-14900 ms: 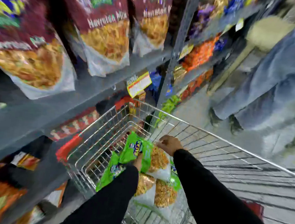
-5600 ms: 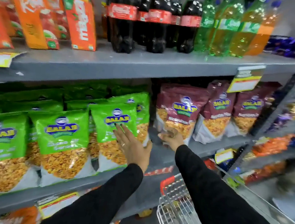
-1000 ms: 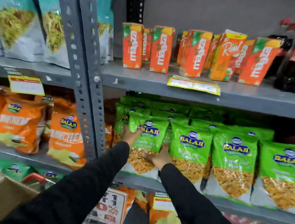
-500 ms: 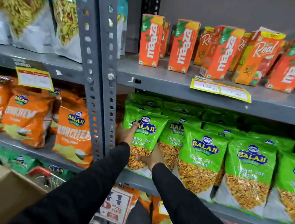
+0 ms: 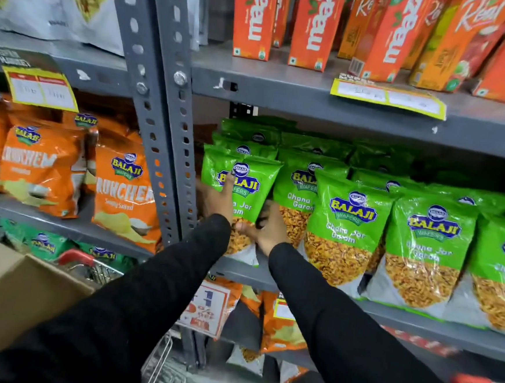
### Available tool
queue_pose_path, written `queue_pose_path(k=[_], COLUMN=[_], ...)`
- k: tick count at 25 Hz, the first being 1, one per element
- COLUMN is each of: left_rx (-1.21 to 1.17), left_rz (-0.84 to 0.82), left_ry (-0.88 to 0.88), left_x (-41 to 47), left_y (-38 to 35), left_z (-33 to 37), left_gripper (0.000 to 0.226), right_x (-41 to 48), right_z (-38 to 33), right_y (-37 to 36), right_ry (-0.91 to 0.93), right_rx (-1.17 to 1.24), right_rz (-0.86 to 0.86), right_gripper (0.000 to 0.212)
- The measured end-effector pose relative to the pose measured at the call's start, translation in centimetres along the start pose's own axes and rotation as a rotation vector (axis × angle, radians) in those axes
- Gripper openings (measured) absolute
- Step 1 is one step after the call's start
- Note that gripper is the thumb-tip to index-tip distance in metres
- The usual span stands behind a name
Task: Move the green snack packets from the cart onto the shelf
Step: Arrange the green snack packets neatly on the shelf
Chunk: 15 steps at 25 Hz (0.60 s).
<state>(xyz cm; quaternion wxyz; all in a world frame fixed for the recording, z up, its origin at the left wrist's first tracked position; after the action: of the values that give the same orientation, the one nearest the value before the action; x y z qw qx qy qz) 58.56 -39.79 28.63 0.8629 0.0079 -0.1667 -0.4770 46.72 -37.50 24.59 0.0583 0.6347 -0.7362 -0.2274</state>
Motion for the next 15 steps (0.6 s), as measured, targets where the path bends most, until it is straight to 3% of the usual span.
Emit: queue_pose_path(k=[2, 4, 5, 7, 9, 11, 13, 15], left_rx=[0.078, 0.007, -0.042, -0.071, -0.017, 0.132, 0.192, 0.212], left_rz=[-0.017, -0.181, -0.304, -0.554, -0.794, -0.955, -0.98, -0.931], left_ry=[-0.305, -0.489, -0.477, -0.291, -0.121, -0.083, -0.067, -0.082], left_x=[-2.4, -5.8, -7.5, -10.3, -12.7, -13.9, -14.4, -14.3], left_y=[-0.8, -2.7, -4.0, -6.4, -8.2, -8.9, -9.0, -8.8], left_z=[1.6, 2.4, 2.1, 0.2, -1.3, -1.8, -1.7, -2.3], left_gripper=[0.083, 0.079, 0.077, 0.082, 0.087, 0.071, 0.055, 0.064], right_x=[-1.1, -2.8, -3.8, -5.2, -5.9, -5.9, -5.8, -5.8], right_z=[-0.5, -0.4, 0.4, 2.4, 5.2, 7.4, 8.9, 9.0], right_y=[4.0, 9.2, 12.0, 16.0, 18.2, 18.4, 17.2, 16.0], right_ry=[0.051, 0.157, 0.201, 0.168, -0.021, -0.238, -0.364, -0.355], right_rx=[0.097, 0.208, 0.226, 0.21, 0.159, 0.028, -0.167, -0.268], right_rz=[0.182, 0.444, 0.571, 0.692, 0.619, 0.38, 0.167, 0.119], right_gripper=[0.067, 0.054, 0.054, 0.058, 0.062, 0.065, 0.084, 0.1])
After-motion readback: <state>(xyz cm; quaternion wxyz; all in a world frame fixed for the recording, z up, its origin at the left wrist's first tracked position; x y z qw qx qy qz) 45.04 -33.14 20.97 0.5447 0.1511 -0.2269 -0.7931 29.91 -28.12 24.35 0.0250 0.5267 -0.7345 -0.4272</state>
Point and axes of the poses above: each hand's wrist, its own x-axis towards the middle knuckle, its own y-axis out of the back of the hand, z = x × y, the point moved 3 cm from there along x, towards the middle knuckle, and after that the axes turned 15 degrees about -y, right-handed, at the moved point
